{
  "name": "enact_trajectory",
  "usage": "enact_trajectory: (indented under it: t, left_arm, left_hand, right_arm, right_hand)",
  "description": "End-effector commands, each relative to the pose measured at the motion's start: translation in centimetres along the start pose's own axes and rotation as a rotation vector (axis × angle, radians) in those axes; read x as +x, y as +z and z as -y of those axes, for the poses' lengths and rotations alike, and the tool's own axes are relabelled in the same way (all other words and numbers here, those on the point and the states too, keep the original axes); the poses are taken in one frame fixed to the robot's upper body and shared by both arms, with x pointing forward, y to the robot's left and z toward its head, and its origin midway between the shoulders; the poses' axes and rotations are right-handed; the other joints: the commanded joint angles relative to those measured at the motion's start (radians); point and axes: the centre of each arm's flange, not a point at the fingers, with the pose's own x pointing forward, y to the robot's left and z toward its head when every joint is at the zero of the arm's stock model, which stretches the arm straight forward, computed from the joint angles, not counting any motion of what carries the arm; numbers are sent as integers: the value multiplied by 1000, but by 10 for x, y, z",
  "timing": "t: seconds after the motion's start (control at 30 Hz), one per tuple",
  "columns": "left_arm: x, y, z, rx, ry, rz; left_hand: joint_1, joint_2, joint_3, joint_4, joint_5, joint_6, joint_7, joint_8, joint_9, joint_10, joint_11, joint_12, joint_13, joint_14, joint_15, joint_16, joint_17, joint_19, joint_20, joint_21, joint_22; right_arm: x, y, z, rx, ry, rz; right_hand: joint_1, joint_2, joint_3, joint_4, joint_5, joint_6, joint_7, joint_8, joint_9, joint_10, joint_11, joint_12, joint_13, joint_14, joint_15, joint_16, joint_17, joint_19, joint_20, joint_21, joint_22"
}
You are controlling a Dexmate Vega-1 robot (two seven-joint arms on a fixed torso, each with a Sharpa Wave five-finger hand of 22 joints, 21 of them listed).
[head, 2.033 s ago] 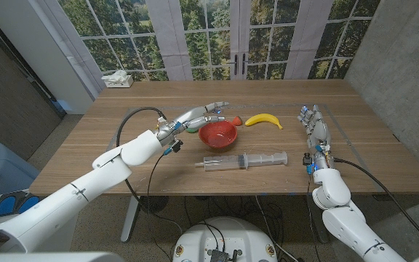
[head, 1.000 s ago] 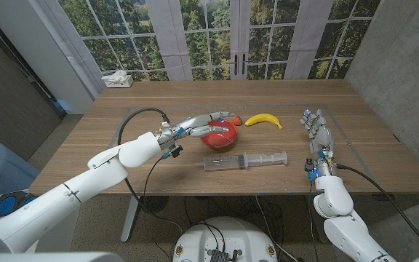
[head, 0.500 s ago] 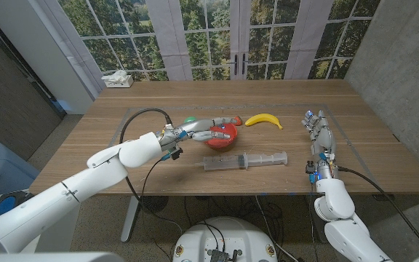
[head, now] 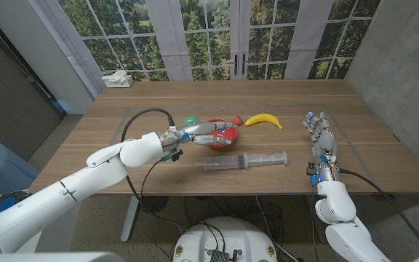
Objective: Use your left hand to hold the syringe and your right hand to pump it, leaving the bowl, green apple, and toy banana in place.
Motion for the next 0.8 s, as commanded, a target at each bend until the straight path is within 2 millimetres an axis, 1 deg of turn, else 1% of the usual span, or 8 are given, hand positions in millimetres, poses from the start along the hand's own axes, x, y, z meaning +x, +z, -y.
enact_trajectory:
  t: [0.03, 0.17, 0.33, 0.43, 0.5, 0.6, 0.73, 0.8]
  left_arm:
    - [5, 12, 3, 47, -38, -4]
    - [6, 16, 5, 73, -43, -11]
    - [8, 20, 7, 106, -58, -20]
    - [9, 22, 8, 117, -69, -21]
    - [10, 25, 9, 138, -73, -26]
    - [11, 28, 10, 163, -82, -44]
    - [12, 29, 11, 176, -86, -58]
    - [14, 29, 11, 175, -95, -72]
  left_hand:
    - [9, -23, -1, -12, -5, 32, 5, 12, 4, 32, 3, 10, 1, 18, -20, 5, 2, 14, 3, -9, 3]
    - [27, -35, -2, -16, -6, 75, 3, 23, 5, 64, 1, 17, 2, 38, -20, 6, 2, 31, 5, -17, 3]
    - [67, -55, 1, -21, -7, 123, 10, 33, 6, 107, 10, 23, 4, 84, -27, 12, 3, 71, 8, -24, 4]
    - [94, -71, -3, -20, -8, 168, 11, 41, 7, 141, 6, 26, 5, 118, -31, 15, 4, 107, 7, -26, 5]
    - [109, -80, -5, -20, -8, 191, 14, 45, 7, 157, 13, 28, 6, 138, -34, 18, 5, 130, 12, -25, 6]
    - [141, -96, -10, -21, -9, 223, 14, 48, 8, 211, 9, 38, 7, 183, -44, 25, 6, 164, 13, -26, 8]
    - [173, -112, -16, -20, -9, 234, 14, 43, 9, 232, 0, 35, 8, 225, -57, 31, 7, 211, 20, -19, 9]
    - [190, -124, -23, -19, -10, 238, 14, 38, 9, 237, 2, 30, 9, 242, -62, 31, 8, 256, 27, -9, 10]
  right_arm:
    - [-6, 1, 3, 0, 2, 0]
    - [-7, 2, 4, 1, 1, -2]
    - [-9, 2, 6, -2, 2, -3]
    - [-11, 3, 7, 1, -1, 0]
    - [-11, 3, 8, 2, -4, 2]
    - [-13, 4, 9, 5, -4, 4]
    - [-13, 4, 10, 5, -5, 3]
    - [-14, 4, 11, 1, -4, 3]
  right_hand:
    - [0, 2, 2, -5, -1, 11, 1, 0, 5, 6, -1, 3, 0, 10, 3, 4, 3, 4, 3, -4, 6]
    - [0, 2, 2, -6, -1, 11, 1, 0, 5, 6, -3, 3, 0, 10, 3, 4, 2, 5, 3, -6, 6]
    - [-2, 2, 2, -7, -1, 11, 1, -1, 5, 7, -1, 3, 0, 10, 3, 4, 2, 6, 4, -8, 6]
    - [-3, 1, 2, -7, -1, 11, 1, -1, 5, 7, -1, 3, 0, 11, 2, 4, 2, 7, 4, -10, 6]
    - [-3, 1, 2, -7, -1, 11, 1, -1, 5, 7, -1, 3, 0, 12, 3, 4, 2, 8, 5, -11, 6]
    - [-3, 1, 3, -9, -1, 12, 1, 0, 5, 8, -1, 3, -1, 12, 5, 4, 1, 8, 5, -13, 6]
    - [-4, 0, 2, -9, -2, 13, 1, 0, 5, 10, 0, 4, -1, 13, 4, 4, 0, 9, 5, -15, 6]
    - [-4, 0, 2, -10, -2, 14, 1, 0, 5, 11, 1, 4, -1, 13, 6, 4, 0, 9, 5, -16, 6]
